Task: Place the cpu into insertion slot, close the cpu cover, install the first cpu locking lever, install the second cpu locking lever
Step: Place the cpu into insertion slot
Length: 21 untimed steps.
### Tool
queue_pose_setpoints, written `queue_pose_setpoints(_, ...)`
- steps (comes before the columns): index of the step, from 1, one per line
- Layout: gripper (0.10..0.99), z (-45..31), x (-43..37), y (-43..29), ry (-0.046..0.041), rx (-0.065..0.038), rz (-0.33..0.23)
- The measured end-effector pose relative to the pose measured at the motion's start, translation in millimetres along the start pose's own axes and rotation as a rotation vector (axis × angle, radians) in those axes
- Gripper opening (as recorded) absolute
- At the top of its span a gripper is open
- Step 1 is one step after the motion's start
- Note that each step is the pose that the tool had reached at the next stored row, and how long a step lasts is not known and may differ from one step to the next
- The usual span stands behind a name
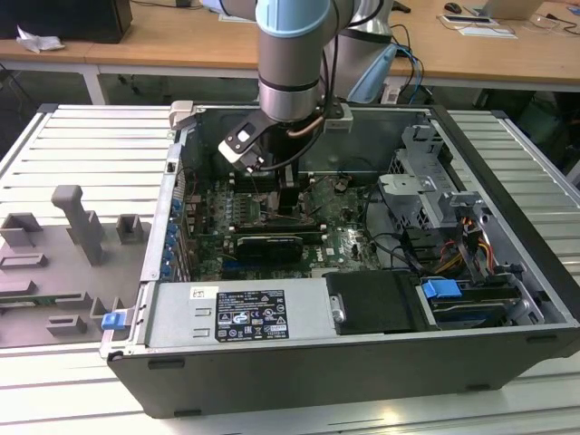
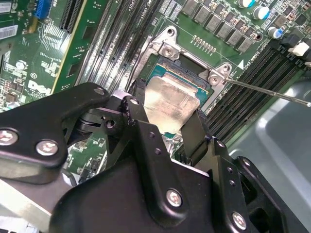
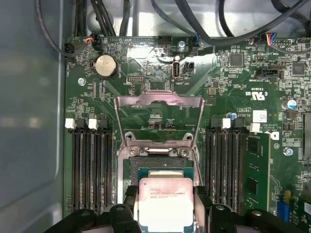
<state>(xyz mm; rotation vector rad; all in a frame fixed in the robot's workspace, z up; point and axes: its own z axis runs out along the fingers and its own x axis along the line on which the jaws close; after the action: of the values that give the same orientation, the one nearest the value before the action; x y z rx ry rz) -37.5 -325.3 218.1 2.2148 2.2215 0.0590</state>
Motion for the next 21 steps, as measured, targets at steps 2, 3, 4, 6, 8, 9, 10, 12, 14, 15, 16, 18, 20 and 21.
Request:
queue_pose_setpoints(2,0.541,1.5,1.1,0.0,-0.0001,0.000,0.001)
queue_pose_setpoints(3,0.541,1.9,1.3,0.0,0.0000,0.000,0.002)
queue_pose_setpoints(4,0.541,3.1,2.4,-0.1,-0.0004,0.000,0.007)
queue_pose_setpoints(6,0.541,6.4,5.3,-0.1,-0.0002,0.000,0.011)
queue_pose_setpoints(8,0.541,8.0,5.6,-0.2,-0.0007,-0.001,0.022)
queue_pose_setpoints(9,0.541,8.8,5.6,-0.2,-0.0008,-0.001,0.028)
queue_pose_setpoints(10,0.541,9.4,5.6,-0.2,-0.0010,-0.001,0.030)
queue_pose_setpoints(12,0.541,11.4,5.6,-0.2,-0.0009,-0.001,0.030)
queue_pose_setpoints(14,0.541,13.3,5.6,-0.3,-0.0009,-0.001,0.030)
queue_pose_setpoints(15,0.541,13.8,5.6,-0.3,-0.0009,0.000,0.030)
queue_pose_setpoints(16,0.541,14.4,5.6,-0.3,-0.0009,0.000,0.030)
queue_pose_setpoints(18,0.541,15.6,5.6,0.2,-0.0010,0.001,0.030)
queue_pose_setpoints(20,0.541,16.5,5.7,0.4,-0.0010,0.001,0.030)
queue_pose_setpoints(21,0.541,16.7,5.7,0.6,-0.0011,0.001,0.030)
